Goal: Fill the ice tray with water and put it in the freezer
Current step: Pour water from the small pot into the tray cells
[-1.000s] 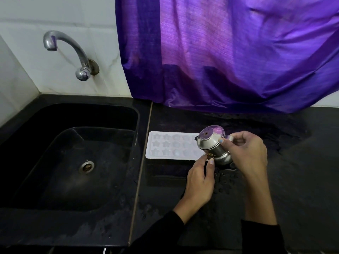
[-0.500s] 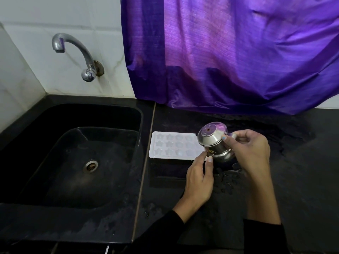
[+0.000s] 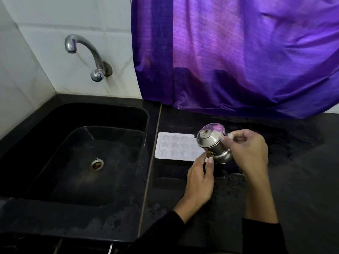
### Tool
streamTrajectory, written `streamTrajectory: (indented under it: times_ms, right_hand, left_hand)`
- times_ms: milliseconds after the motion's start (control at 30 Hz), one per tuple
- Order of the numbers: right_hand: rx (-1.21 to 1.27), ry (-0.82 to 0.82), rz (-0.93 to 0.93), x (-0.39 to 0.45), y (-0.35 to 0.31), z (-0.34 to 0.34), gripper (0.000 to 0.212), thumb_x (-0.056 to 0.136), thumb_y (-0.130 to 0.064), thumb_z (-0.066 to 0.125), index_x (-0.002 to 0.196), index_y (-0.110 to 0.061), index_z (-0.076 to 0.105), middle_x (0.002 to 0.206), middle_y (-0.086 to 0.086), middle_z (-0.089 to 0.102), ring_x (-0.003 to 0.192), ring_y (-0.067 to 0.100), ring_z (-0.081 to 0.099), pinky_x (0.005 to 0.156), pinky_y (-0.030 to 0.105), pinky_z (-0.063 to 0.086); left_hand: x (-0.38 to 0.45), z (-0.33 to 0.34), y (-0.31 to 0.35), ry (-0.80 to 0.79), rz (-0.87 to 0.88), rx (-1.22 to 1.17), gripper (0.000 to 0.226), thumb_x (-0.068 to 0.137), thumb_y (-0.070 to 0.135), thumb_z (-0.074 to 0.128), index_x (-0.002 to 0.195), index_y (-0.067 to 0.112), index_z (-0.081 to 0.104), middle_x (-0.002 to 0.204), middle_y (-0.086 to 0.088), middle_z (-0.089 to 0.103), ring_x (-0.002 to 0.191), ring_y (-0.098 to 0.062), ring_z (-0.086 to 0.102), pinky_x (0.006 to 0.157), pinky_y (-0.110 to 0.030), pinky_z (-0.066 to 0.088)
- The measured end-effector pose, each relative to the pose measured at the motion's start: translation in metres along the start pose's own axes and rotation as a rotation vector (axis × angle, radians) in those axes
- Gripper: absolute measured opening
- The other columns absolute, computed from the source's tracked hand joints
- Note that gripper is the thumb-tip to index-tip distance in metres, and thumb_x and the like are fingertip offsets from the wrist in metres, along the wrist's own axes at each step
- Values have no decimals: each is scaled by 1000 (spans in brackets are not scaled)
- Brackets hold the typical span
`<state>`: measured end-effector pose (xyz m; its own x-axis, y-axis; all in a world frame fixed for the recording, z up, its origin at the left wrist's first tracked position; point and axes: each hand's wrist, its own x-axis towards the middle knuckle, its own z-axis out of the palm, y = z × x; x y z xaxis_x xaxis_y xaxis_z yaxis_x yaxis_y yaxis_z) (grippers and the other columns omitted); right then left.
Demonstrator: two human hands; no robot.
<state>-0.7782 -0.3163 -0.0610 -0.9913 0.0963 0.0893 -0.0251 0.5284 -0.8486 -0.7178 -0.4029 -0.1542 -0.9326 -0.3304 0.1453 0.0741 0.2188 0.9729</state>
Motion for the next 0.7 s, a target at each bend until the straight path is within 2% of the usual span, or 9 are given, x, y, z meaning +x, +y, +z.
streamTrajectory:
  times_ms: [267, 400, 600, 700]
  right_hand:
    - [-31, -5, -5, -3, -4, 5, 18, 76, -34, 77, 73, -25, 62, 79, -9, 68, 82, 16, 65, 78, 39, 52]
    - [-40, -4, -4, -5, -5, 7, 17, 76, -35, 77, 75, -24, 63, 79, -8, 68, 81, 16, 65, 78, 40, 52]
    - [-56, 1, -2, -6, -7, 8, 17, 77, -35, 76, 76, -25, 63, 80, -8, 68, 82, 17, 65, 78, 41, 53]
    - [-51, 4, -1, -6, -7, 8, 17, 77, -35, 76, 77, -24, 64, 80, -8, 69, 82, 17, 65, 77, 40, 53]
  left_hand:
    - [-1, -5, 1, -6, -11, -12, 32, 102, 30, 37, 124, 23, 58, 100, 11, 65, 93, 2, 58, 80, -12, 42]
    - [-1, -6, 0, -12, -27, -8, 32, 102, 32, 36, 125, 24, 58, 102, 11, 66, 95, 1, 58, 82, -15, 44]
    - [-1, -8, 2, -17, -29, -10, 30, 102, 30, 36, 118, 21, 60, 83, 16, 58, 79, 3, 54, 71, -11, 39]
    - [-1, -8, 3, -19, -28, -14, 29, 103, 30, 36, 117, 22, 60, 88, 13, 62, 83, 2, 56, 73, -11, 40]
